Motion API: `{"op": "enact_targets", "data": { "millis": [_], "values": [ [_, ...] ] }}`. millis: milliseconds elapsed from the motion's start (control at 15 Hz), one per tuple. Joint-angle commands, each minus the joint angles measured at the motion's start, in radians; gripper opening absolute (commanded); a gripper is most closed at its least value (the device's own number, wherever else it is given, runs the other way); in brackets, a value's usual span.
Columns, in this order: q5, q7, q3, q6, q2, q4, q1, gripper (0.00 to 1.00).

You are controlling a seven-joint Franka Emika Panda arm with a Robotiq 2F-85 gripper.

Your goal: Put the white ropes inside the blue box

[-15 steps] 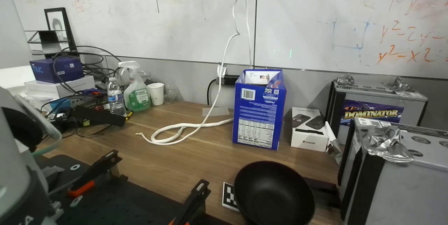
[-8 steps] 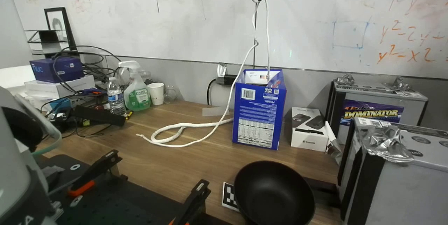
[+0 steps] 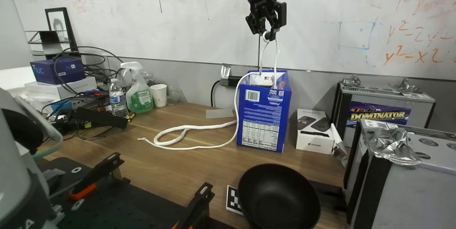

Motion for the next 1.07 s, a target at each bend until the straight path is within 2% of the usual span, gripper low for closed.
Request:
{"op": "enact_targets", "data": {
  "millis": [0,333,400,467,733,1000],
  "values": [
    [0.086,-0.076,-0.033,0.024,0.092,0.064,0.021,0.03],
    [0.162,-0.135,-0.050,0.016,0.170,0.106,0.026,0.03],
    [0.176,-0.142,-0.053,0.008,0.180,0.116,0.026,0.37],
    [0.189,-0.154,-0.055,0.004,0.188,0.124,0.025,0.38],
    [0.223,-0.177,-0.064,0.000,0.203,0.137,0.027,0.68],
    [0.253,-0.157,-0.059,-0.019,0.154,0.097,0.038,0.96]
  ]
}}
